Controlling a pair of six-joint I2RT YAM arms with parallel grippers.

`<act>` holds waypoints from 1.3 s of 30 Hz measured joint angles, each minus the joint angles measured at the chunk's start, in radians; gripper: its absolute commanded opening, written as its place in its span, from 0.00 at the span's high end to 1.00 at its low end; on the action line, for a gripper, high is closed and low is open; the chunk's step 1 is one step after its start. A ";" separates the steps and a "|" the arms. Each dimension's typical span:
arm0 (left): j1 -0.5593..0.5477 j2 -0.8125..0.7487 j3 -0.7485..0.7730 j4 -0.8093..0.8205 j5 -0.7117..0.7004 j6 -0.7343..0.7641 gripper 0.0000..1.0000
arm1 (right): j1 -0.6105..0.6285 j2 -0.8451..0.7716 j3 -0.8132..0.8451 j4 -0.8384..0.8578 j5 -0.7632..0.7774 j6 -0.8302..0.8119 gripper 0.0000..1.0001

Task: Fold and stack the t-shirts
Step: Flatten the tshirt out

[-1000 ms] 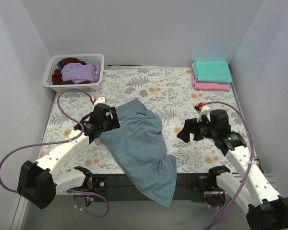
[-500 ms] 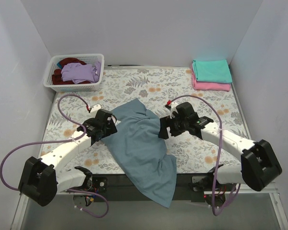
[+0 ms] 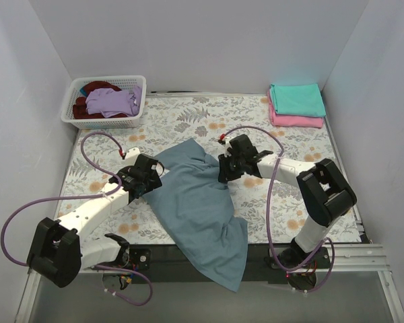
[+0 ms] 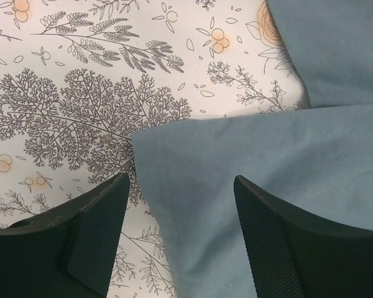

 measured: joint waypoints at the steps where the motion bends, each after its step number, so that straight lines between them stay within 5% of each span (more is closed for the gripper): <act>1: 0.000 0.001 0.000 0.000 0.000 0.001 0.33 | 0.000 0.003 -0.005 0.000 0.003 0.005 0.84; 2: 0.000 0.001 0.000 0.001 0.000 0.001 0.33 | 0.000 -0.002 -0.016 0.006 0.007 0.003 0.97; 12: 0.000 0.004 0.000 0.013 0.048 0.013 0.33 | 0.001 -0.401 -0.238 -0.143 0.095 0.037 0.99; 13: 0.000 0.009 0.000 0.016 0.060 0.015 0.33 | 0.002 -0.436 -0.255 -0.174 0.090 0.040 0.96; 16: 0.000 0.036 0.000 0.029 0.109 0.018 0.34 | 0.015 -0.487 -0.298 -0.267 0.049 0.041 0.62; 22: 0.008 0.067 0.002 0.081 0.203 0.012 0.36 | 0.029 -0.533 -0.271 -0.413 0.077 -0.002 0.55; 30: 0.072 0.143 0.085 0.134 0.256 0.046 0.38 | -0.111 -0.307 0.065 -0.365 0.208 -0.137 0.55; 39: 0.084 0.190 0.085 0.159 0.312 0.064 0.38 | -0.185 0.045 0.244 -0.255 0.218 -0.206 0.54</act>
